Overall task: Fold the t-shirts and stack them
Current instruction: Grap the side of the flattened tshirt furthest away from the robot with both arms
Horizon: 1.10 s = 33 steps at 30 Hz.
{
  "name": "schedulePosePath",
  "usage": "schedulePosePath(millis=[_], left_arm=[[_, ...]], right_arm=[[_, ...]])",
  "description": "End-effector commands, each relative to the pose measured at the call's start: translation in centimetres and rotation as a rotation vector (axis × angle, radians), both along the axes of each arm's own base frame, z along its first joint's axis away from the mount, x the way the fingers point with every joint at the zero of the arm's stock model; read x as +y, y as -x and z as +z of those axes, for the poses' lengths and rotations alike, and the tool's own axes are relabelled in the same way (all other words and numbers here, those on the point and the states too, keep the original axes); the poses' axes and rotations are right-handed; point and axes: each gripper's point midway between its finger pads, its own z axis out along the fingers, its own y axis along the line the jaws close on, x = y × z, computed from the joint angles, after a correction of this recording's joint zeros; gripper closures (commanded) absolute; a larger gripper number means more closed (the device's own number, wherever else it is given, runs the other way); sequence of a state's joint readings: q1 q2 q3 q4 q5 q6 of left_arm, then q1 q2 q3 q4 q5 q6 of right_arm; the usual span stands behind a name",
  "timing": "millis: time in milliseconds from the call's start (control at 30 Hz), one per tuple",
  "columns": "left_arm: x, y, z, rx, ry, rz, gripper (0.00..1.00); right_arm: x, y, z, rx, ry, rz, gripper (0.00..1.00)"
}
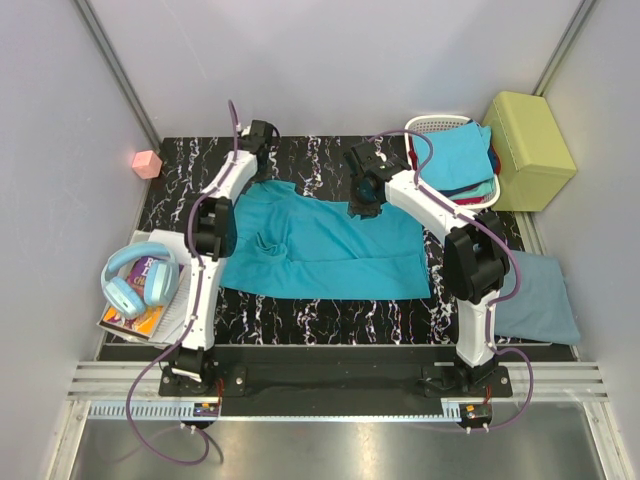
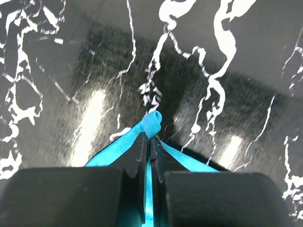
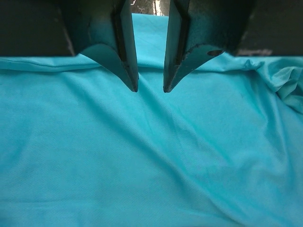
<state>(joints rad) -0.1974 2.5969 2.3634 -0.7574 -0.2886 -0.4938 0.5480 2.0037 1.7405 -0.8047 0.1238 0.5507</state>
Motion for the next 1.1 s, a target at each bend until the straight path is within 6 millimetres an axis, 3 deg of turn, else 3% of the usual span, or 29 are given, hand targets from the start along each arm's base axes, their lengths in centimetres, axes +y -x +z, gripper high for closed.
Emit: schedulePosePath(millis=[0, 67, 133, 167, 200, 267, 300, 333, 400, 433, 500, 800, 933, 1067], left_arm=[[-0.1, 1.3, 2.5, 0.003, 0.004, -0.008, 1.00], [-0.4, 1.5, 4.0, -0.016, 0.016, -0.015, 1.00], [-0.8, 2.3, 4.0, -0.007, 0.022, -0.020, 1.00], [-1.1, 2.5, 5.2, -0.025, 0.024, -0.026, 1.00], [-1.1, 3.0, 5.0, -0.016, 0.022, -0.027, 1.00], [-1.5, 3.3, 5.7, -0.025, 0.028, -0.034, 1.00], [-1.7, 3.8, 5.5, -0.013, 0.027, -0.037, 1.00], [-1.9, 4.0, 5.5, -0.011, 0.029, -0.042, 1.00], [-2.1, 4.5, 5.6, -0.005, 0.030, -0.046, 1.00], [-2.4, 4.6, 5.7, -0.005, 0.033, -0.051, 1.00], [-2.7, 4.9, 5.7, -0.001, 0.035, -0.057, 1.00], [-3.8, 5.2, 5.7, 0.001, 0.044, -0.072, 1.00], [-3.8, 5.3, 5.5, 0.005, 0.042, -0.073, 1.00], [-3.8, 5.4, 5.3, 0.011, 0.042, -0.074, 1.00]], right_arm=[[-1.7, -2.3, 2.1, -0.105, 0.037, -0.078, 0.65], [-3.5, -3.8, 2.0, -0.105, 0.035, -0.135, 0.65], [-4.3, -5.0, 1.6, -0.091, 0.017, -0.172, 0.66], [-5.5, -5.9, 1.6, -0.097, 0.019, -0.203, 0.66], [-6.2, -6.6, 0.7, -0.092, 0.038, -0.225, 0.65], [-7.4, -8.2, 1.2, -0.125, 0.064, -0.263, 0.61], [-7.8, -8.5, 0.1, -0.107, 0.097, -0.267, 0.59], [-8.1, -9.4, 0.7, -0.130, 0.104, -0.280, 0.55], [-8.9, -9.9, -1.5, -0.091, 0.152, -0.292, 0.52], [-9.0, -10.6, -1.2, -0.097, 0.150, -0.297, 0.51], [-9.4, -10.7, -3.7, -0.040, 0.164, -0.304, 0.51], [-10.4, -10.4, -8.2, 0.034, 0.218, -0.320, 0.52], [-11.4, -10.7, -8.2, 0.031, 0.222, -0.343, 0.52], [-11.5, -11.1, -6.9, 0.006, 0.205, -0.346, 0.52]])
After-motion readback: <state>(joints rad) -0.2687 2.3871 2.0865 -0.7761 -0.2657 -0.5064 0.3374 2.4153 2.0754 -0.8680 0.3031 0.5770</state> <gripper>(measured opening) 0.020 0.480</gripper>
